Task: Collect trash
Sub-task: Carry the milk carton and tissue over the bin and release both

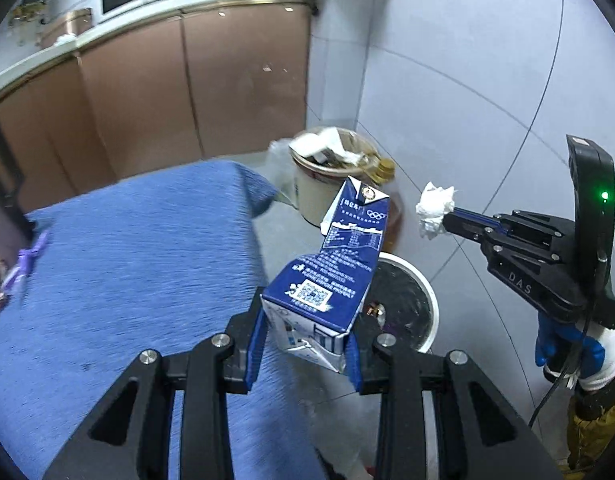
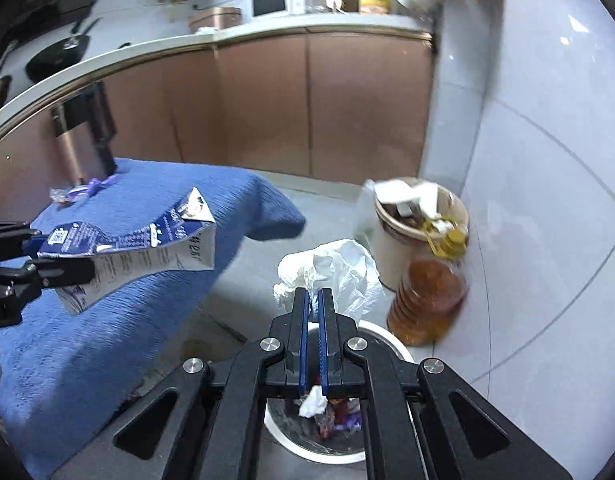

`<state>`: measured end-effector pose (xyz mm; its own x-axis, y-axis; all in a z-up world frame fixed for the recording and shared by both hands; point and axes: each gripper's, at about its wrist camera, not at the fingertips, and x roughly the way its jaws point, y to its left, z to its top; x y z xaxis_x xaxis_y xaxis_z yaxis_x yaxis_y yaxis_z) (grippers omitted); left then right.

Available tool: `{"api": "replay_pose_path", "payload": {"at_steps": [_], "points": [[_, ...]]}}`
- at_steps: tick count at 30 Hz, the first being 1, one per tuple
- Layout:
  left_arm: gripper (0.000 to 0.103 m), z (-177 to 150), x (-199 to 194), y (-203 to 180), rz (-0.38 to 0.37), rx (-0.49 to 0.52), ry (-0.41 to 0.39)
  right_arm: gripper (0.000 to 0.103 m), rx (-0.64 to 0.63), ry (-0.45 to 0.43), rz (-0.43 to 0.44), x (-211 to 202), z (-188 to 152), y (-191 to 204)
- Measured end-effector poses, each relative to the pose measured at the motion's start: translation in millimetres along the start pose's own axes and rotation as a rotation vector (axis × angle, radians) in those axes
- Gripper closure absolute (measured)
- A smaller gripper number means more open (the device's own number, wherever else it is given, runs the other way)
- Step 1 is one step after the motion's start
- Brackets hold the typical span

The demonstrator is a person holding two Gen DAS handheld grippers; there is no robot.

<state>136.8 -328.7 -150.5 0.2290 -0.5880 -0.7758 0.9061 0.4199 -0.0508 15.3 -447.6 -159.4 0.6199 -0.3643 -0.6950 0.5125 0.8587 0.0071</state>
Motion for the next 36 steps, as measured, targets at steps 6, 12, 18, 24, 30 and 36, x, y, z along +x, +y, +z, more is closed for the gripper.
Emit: {"api": "replay_pose_path", "payload": {"at_steps": [6,12,18,24,30,36], "points": [[0.071,8,49,-17,-0.037,0.009,0.08,0.099,0.05,0.048,-0.008,25,-11,-22],[0.071,8,87,-29,-0.039,0.01,0.149,0.099,0.084,0.107,-0.007,50,-26,-38],[0.07,8,115,-38,-0.057,-0.003,0.205,0.097,0.106,0.16,-0.015,72,-41,-48],[0.068,8,139,-45,-0.121,-0.042,0.243,0.096,0.129,0.191,-0.025,81,-51,-58],[0.06,11,144,-51,-0.141,-0.06,0.238,0.08,0.138,0.213,-0.029,90,-57,-63],[0.06,11,130,-51,-0.11,-0.052,0.201,0.074,0.159,0.216,-0.042,90,-58,-69]]}}
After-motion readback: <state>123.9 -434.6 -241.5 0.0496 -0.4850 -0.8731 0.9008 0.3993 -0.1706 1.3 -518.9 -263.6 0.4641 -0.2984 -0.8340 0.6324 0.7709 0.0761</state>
